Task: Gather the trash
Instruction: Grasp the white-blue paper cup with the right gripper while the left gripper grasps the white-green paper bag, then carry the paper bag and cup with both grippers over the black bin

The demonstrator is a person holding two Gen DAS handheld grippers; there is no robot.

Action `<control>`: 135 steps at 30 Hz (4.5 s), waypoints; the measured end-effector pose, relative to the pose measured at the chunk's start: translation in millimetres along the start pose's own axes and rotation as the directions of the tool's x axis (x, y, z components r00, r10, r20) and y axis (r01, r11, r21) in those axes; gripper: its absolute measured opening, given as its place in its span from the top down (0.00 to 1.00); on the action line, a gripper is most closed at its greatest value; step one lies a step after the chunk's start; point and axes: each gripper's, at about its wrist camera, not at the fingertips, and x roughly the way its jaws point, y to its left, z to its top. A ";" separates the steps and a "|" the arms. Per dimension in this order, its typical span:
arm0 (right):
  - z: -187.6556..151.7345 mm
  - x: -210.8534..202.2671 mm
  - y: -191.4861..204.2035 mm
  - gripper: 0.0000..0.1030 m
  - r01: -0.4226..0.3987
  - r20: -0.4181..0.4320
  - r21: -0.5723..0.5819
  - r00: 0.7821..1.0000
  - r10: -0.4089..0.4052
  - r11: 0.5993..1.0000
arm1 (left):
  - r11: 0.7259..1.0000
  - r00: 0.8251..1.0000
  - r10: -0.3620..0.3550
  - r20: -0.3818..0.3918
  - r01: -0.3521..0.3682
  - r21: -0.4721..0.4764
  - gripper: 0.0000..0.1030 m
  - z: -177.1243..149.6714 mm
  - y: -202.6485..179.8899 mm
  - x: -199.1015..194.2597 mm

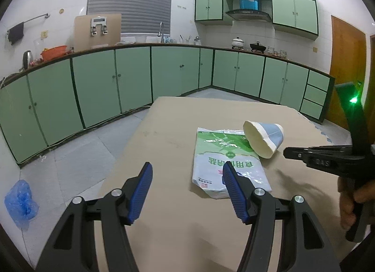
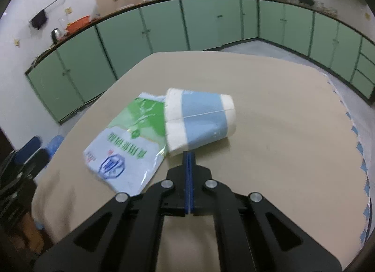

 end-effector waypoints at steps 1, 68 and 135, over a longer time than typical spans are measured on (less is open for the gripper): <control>-0.3 -3.0 0.5 0.75 0.014 0.013 0.003 1.000 -0.014 1.000 | 1.000 1.000 -0.002 -0.001 0.002 -0.001 0.40 0.6 0.4 1.1; 17.0 -36.4 -22.7 0.98 -0.022 0.113 0.048 0.993 0.017 0.999 | 0.984 0.969 -0.140 -0.204 0.113 -0.139 0.99 7.7 -5.1 69.9; -215.8 -251.5 -396.7 0.99 0.382 0.015 0.569 0.881 -0.473 0.728 | 0.751 0.814 -0.482 -0.325 0.575 0.325 1.00 24.7 -485.1 8.5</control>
